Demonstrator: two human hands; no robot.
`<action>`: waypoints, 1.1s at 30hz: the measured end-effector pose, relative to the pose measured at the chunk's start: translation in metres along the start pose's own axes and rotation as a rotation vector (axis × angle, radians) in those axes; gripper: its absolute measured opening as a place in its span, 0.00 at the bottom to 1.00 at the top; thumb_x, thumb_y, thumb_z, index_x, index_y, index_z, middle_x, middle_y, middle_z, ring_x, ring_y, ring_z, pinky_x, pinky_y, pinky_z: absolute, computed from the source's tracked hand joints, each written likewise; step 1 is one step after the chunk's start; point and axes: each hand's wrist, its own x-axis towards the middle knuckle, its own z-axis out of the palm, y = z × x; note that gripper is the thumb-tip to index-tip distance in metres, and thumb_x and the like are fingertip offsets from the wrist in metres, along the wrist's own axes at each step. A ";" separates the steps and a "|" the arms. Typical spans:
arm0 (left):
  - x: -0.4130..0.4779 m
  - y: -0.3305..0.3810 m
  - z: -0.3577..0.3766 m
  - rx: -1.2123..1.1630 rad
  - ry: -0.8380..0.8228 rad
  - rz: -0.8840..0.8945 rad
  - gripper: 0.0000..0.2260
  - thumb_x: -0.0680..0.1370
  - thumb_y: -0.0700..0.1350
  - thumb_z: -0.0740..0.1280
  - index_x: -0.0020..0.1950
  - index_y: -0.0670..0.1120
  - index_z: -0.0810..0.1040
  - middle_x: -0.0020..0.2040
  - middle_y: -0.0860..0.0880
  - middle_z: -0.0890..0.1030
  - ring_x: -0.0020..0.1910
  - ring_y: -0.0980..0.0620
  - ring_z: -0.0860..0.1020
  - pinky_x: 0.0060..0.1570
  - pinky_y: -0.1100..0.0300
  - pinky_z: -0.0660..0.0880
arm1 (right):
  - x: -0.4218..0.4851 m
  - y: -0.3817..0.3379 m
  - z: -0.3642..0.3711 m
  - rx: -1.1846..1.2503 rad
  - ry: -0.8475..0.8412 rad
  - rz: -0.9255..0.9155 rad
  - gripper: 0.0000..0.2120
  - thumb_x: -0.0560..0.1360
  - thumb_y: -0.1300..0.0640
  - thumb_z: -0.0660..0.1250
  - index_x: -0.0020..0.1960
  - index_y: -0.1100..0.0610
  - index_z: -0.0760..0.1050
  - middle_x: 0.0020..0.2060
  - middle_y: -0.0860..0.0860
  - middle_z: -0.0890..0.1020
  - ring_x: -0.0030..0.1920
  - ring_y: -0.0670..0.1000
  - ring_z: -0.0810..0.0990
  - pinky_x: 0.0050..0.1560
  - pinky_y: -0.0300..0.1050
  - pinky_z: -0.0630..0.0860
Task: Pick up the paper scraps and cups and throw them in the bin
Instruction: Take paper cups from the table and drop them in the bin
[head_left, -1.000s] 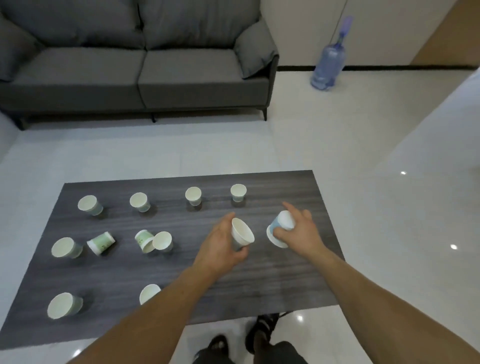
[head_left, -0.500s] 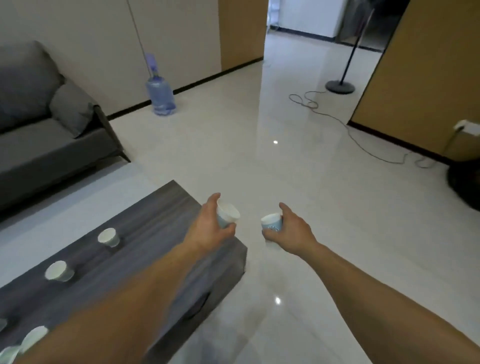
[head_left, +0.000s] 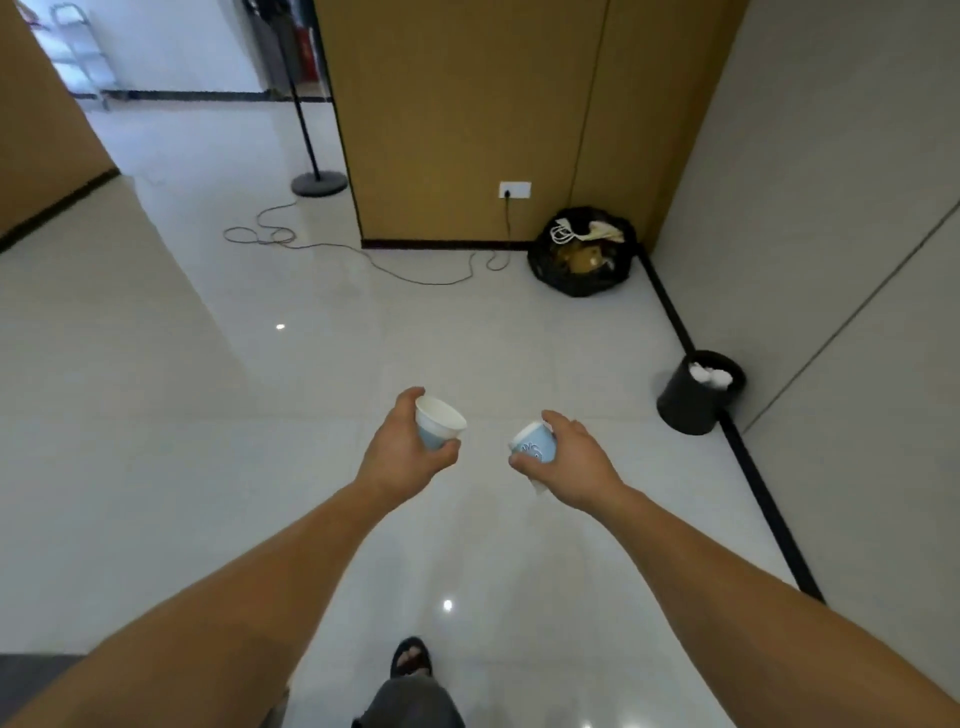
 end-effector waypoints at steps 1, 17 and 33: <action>0.014 0.010 0.016 0.001 -0.040 0.021 0.36 0.68 0.53 0.74 0.71 0.53 0.60 0.56 0.54 0.72 0.51 0.52 0.74 0.48 0.62 0.71 | 0.005 0.013 -0.012 0.033 0.028 0.050 0.39 0.66 0.37 0.73 0.71 0.51 0.63 0.62 0.50 0.73 0.55 0.52 0.77 0.45 0.42 0.72; 0.273 0.158 0.217 -0.062 -0.457 0.326 0.36 0.69 0.53 0.75 0.72 0.52 0.61 0.65 0.51 0.72 0.59 0.52 0.72 0.55 0.59 0.72 | 0.152 0.145 -0.172 0.048 0.331 0.417 0.27 0.67 0.48 0.75 0.61 0.51 0.67 0.57 0.49 0.70 0.47 0.48 0.74 0.38 0.34 0.70; 0.443 0.274 0.454 -0.016 -0.582 0.258 0.43 0.67 0.49 0.77 0.74 0.60 0.54 0.69 0.51 0.68 0.66 0.48 0.69 0.61 0.55 0.70 | 0.314 0.311 -0.316 0.011 0.454 0.503 0.31 0.69 0.45 0.75 0.68 0.50 0.68 0.63 0.49 0.71 0.59 0.52 0.74 0.58 0.43 0.73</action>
